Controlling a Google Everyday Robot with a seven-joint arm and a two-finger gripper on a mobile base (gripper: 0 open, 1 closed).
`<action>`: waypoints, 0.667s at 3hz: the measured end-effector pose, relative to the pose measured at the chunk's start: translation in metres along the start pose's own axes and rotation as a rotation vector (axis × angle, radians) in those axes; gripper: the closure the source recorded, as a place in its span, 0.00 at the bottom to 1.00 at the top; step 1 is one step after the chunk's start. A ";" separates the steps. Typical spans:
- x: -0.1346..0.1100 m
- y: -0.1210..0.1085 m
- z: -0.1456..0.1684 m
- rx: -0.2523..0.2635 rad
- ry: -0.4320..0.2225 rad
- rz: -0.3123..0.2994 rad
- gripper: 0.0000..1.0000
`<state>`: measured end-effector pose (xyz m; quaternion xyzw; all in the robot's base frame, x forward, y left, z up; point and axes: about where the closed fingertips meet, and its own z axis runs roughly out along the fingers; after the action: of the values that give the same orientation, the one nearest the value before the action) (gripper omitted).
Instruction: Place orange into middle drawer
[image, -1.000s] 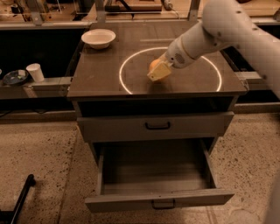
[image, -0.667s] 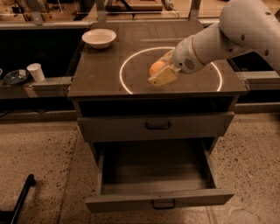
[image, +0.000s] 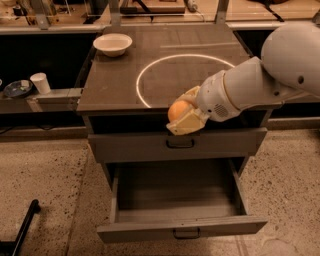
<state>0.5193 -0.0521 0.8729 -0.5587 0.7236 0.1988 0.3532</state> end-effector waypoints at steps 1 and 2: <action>0.010 0.015 0.007 -0.020 0.024 0.005 1.00; 0.025 0.006 0.030 -0.004 -0.058 -0.003 1.00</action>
Offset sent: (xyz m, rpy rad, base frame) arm 0.0182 0.0029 -0.0594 0.1207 -0.0702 0.0051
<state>0.5193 -0.0462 0.8339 -0.5545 0.7119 0.2156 0.3733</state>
